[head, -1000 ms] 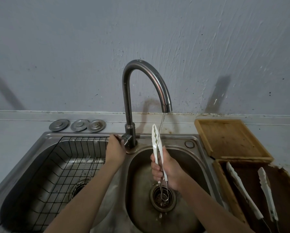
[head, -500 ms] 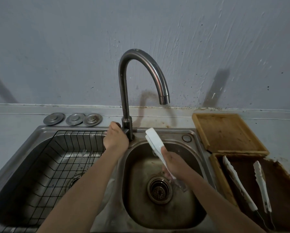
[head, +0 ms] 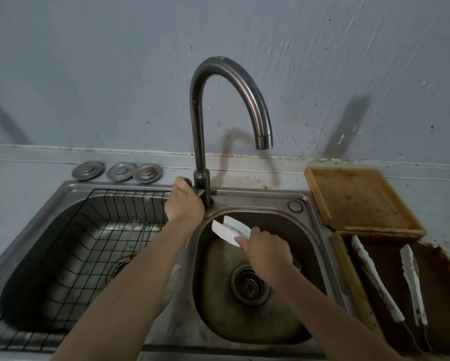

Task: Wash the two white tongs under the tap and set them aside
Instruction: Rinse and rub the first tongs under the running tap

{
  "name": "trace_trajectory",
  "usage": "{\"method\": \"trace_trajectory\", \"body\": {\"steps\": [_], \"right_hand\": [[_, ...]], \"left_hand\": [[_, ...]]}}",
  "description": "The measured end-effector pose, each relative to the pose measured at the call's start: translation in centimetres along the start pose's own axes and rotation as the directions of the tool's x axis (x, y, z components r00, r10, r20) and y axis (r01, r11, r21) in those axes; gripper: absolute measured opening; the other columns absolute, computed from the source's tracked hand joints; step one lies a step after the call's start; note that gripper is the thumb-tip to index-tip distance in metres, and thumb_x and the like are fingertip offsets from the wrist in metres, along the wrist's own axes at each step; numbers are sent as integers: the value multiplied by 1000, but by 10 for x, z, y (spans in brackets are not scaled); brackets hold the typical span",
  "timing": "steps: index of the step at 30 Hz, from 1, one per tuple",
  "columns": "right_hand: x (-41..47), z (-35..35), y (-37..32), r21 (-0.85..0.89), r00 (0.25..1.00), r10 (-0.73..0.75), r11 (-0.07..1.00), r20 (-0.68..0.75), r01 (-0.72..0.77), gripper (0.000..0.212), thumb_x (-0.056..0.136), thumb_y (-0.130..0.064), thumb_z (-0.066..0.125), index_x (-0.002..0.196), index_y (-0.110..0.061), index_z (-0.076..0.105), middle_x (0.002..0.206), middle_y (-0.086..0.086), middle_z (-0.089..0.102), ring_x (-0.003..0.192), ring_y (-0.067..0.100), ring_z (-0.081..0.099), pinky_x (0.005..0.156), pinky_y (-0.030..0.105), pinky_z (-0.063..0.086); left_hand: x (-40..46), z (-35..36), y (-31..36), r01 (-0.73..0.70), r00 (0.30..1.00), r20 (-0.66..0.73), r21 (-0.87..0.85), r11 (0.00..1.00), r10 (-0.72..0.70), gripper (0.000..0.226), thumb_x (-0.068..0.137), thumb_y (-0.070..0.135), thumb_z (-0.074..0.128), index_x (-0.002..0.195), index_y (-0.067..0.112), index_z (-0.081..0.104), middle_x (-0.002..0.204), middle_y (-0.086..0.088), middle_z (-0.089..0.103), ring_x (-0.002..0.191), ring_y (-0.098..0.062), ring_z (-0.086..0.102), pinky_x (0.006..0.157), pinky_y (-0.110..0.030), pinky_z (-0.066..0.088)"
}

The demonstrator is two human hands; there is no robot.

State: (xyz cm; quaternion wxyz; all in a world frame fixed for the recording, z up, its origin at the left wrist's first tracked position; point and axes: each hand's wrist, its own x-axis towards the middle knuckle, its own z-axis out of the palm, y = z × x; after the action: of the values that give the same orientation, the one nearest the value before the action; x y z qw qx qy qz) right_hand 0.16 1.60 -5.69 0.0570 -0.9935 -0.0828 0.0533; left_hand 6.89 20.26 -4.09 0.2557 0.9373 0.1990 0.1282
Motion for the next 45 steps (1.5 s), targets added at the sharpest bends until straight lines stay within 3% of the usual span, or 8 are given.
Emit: {"method": "trace_trajectory", "body": {"steps": [3,8,11,16,22,28,33,45], "right_hand": [[-2,4,4,-166,941,-26,982,337,87,30,95,-29,42,112,-10,59,108,10,64,92,25,61,76,35,50],[-3,-6,3,-81,965,-21,996,263,44,27,97,-26,42,116,-14,56,108,9,64,94,25,61,70,34,48],[-8,-3,12,-170,850,62,985,523,33,33,96,-30,42,116,-9,59,122,11,60,113,30,54,97,45,44],[-14,-9,22,-79,913,-47,993,404,87,35,98,-39,38,127,-27,54,126,8,57,113,29,54,84,38,44],[-2,-46,81,222,942,150,949,299,-222,78,77,-73,47,111,-4,59,81,2,60,71,15,59,56,25,42],[17,-89,157,455,929,370,822,32,-343,68,79,-49,65,126,-4,47,99,9,61,67,12,60,45,20,41],[33,-90,202,397,848,530,780,-5,-485,76,77,-42,72,132,-4,36,124,18,44,103,31,53,83,43,53],[75,-55,231,362,825,555,794,-106,-487,73,75,-29,77,130,-4,35,120,21,51,109,35,51,86,41,47]], "left_hand": [[-1,-1,0,5,1000,15,21,1000,-5,24,87,17,49,95,17,26,106,-9,55,82,-22,48,69,-37,40],[-1,-3,3,19,999,33,13,1000,-20,23,88,16,49,99,16,29,109,-9,54,91,-25,53,72,-38,42],[-5,-2,3,37,999,20,-34,999,-37,24,89,16,46,92,20,23,106,-9,54,83,-23,49,68,-38,41],[-19,-1,-2,29,999,-11,-207,978,-32,43,77,1,63,110,12,37,110,-14,53,96,-28,55,76,-38,48],[-62,15,27,486,861,82,-429,762,-502,61,77,8,62,131,-3,35,135,-25,39,124,-40,40,101,-47,36],[-79,50,88,97,971,240,-435,895,12,26,84,0,52,107,13,53,120,-7,52,118,-28,47,100,-37,37],[-79,66,147,-429,771,330,-361,828,544,25,85,4,46,95,20,62,101,2,65,98,-18,60,86,-31,48],[-87,127,192,-785,429,589,-132,605,685,74,79,2,58,144,15,25,146,-9,40,138,-31,29,108,-52,29]]}}
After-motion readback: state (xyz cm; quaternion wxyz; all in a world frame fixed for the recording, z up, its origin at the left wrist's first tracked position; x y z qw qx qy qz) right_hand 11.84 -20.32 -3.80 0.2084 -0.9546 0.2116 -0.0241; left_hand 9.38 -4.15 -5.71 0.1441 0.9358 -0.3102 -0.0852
